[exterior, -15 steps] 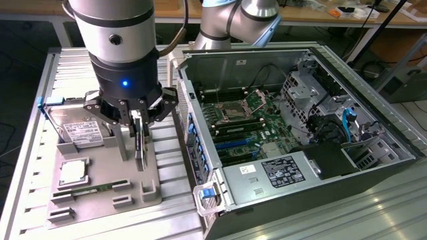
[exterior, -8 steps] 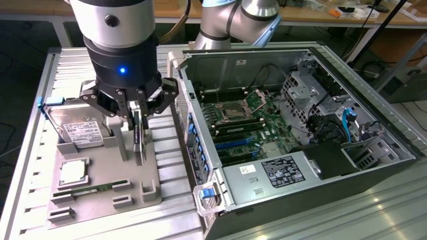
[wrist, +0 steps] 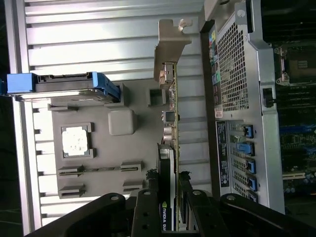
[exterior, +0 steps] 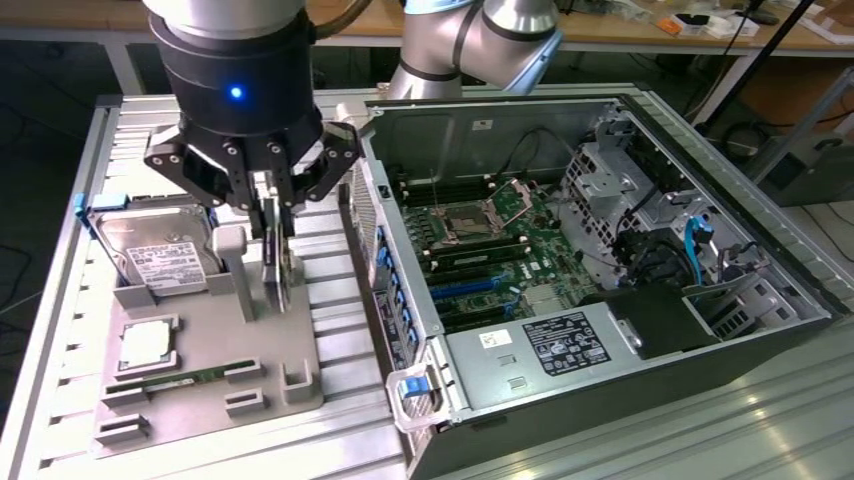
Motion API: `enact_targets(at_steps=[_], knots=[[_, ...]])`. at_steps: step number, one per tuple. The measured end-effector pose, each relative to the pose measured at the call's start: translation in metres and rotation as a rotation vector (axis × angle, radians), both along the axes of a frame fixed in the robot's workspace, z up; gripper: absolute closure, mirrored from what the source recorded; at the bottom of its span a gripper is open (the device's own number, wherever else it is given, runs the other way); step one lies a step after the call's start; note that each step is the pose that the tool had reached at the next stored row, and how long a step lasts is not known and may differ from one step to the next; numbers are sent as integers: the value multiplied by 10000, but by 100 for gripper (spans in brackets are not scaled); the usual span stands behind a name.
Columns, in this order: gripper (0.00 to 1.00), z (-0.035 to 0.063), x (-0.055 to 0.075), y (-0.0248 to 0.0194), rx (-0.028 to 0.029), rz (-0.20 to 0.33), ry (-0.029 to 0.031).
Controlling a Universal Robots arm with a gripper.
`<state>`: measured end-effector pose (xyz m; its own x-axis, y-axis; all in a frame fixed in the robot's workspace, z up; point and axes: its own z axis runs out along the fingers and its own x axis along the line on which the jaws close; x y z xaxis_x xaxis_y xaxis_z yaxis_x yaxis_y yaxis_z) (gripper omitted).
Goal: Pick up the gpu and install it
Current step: 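Pick up the gpu and move the gpu toward the slot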
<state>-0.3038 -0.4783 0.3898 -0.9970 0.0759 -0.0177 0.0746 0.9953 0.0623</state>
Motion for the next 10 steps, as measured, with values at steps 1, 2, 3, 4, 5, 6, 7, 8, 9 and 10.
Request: enact_targets(at_steps=[1,2,3,4,5,6,7,8,9,10], knots=[[73,30,0,0,0,0,0],[73,63,0,0,1,0,-1],[73,106,0,0,0,0,0],[73,128,0,0,-1,0,1],[73,158,0,0,0,0,0],[73,188,0,0,1,0,-1],[73,213,0,0,1,0,-1],[73,250,0,0,0,0,0],[73,272,0,0,0,0,0],[73,353,0,0,0,0,-1]])
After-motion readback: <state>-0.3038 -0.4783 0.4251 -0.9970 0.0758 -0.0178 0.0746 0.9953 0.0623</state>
